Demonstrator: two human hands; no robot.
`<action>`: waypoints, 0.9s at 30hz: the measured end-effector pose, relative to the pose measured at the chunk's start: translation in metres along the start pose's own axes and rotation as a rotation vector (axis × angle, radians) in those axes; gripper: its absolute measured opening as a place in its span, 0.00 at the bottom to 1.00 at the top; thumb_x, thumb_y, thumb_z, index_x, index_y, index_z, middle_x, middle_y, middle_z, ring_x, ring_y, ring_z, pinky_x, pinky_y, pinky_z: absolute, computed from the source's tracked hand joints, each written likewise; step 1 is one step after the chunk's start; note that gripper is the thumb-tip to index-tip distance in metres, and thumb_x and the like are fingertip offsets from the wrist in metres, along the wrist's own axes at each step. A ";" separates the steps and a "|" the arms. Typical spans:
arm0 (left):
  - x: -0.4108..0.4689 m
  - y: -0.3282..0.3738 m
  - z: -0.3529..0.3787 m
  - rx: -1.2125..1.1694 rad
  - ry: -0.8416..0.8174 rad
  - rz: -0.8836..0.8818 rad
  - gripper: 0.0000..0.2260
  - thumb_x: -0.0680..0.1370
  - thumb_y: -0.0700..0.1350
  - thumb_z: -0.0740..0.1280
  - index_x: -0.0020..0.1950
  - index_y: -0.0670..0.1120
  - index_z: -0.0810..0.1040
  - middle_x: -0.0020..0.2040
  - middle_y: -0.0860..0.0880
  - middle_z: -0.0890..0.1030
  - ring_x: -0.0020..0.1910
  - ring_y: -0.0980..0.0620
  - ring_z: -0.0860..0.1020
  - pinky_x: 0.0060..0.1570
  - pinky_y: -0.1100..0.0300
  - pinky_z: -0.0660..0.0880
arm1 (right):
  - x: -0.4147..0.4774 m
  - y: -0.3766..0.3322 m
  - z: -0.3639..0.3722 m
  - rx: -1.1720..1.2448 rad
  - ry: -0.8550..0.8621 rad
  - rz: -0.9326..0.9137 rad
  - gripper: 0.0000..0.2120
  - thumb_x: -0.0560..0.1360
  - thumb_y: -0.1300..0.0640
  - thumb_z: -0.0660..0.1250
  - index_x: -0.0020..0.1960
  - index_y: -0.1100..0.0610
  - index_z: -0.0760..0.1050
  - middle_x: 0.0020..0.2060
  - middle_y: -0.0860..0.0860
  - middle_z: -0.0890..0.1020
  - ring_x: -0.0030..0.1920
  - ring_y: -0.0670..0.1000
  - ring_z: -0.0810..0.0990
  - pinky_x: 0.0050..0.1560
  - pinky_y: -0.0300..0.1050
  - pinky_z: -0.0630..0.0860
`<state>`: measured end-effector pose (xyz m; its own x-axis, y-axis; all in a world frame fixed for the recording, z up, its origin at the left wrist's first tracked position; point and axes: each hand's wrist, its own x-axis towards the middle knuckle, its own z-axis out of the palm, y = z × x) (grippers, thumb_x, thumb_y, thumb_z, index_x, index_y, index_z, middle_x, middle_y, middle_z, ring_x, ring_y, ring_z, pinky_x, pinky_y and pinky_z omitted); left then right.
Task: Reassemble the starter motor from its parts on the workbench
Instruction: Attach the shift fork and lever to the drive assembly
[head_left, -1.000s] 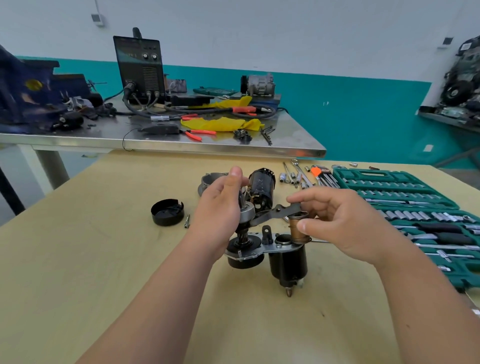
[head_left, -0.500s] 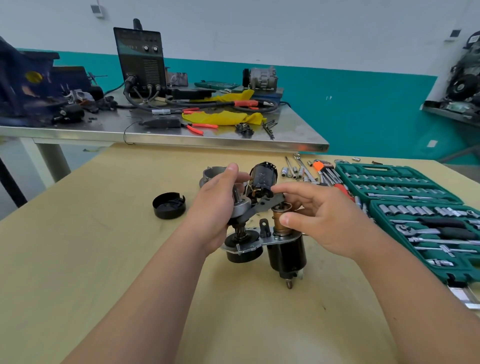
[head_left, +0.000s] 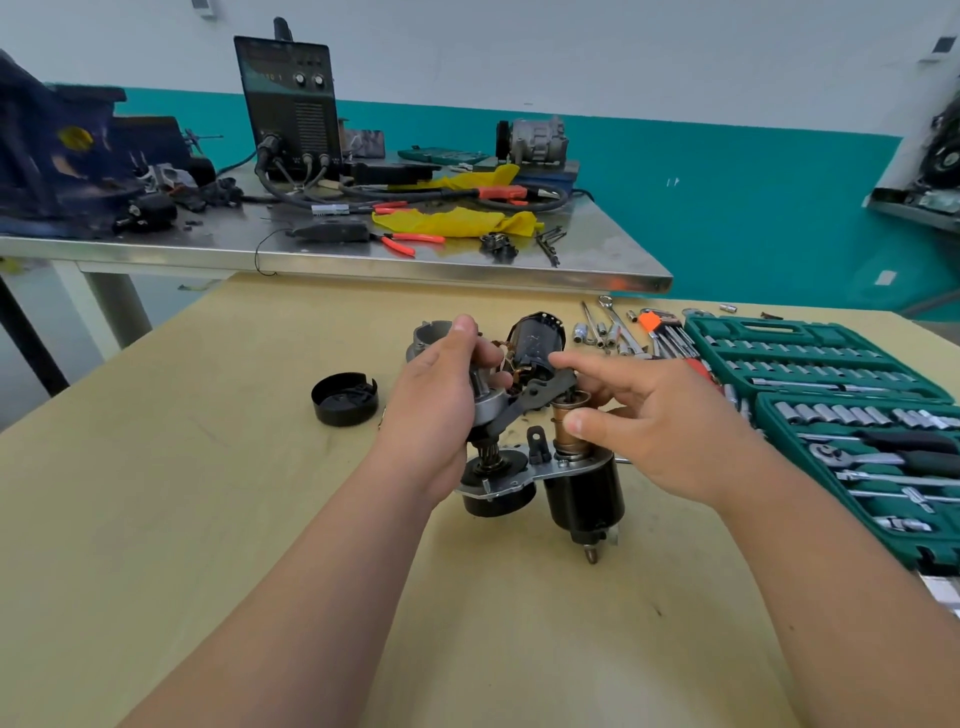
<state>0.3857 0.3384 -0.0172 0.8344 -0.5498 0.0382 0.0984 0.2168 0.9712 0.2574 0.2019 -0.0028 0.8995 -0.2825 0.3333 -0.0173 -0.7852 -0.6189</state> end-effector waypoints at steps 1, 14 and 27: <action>0.001 -0.001 0.000 -0.018 0.006 -0.001 0.25 0.82 0.57 0.58 0.27 0.53 0.79 0.39 0.50 0.81 0.40 0.53 0.80 0.59 0.44 0.77 | 0.001 -0.001 -0.001 -0.027 -0.007 -0.005 0.29 0.74 0.51 0.72 0.53 0.16 0.65 0.51 0.30 0.76 0.54 0.28 0.73 0.55 0.33 0.68; 0.001 -0.007 0.006 -0.038 0.022 -0.066 0.24 0.82 0.55 0.60 0.26 0.51 0.74 0.32 0.54 0.79 0.34 0.54 0.79 0.43 0.56 0.77 | -0.005 0.005 -0.013 0.027 -0.071 0.035 0.27 0.73 0.54 0.73 0.53 0.20 0.71 0.45 0.28 0.80 0.53 0.28 0.76 0.48 0.27 0.70; -0.008 -0.013 0.003 0.153 -0.063 0.098 0.17 0.71 0.66 0.59 0.46 0.59 0.81 0.43 0.53 0.83 0.43 0.49 0.84 0.51 0.42 0.81 | -0.014 0.010 0.004 0.327 0.259 0.005 0.26 0.70 0.58 0.74 0.56 0.28 0.77 0.51 0.39 0.84 0.57 0.39 0.80 0.55 0.39 0.79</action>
<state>0.3766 0.3378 -0.0297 0.7999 -0.5824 0.1447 -0.0698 0.1492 0.9863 0.2465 0.2000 -0.0164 0.7591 -0.4481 0.4722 0.1560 -0.5791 -0.8002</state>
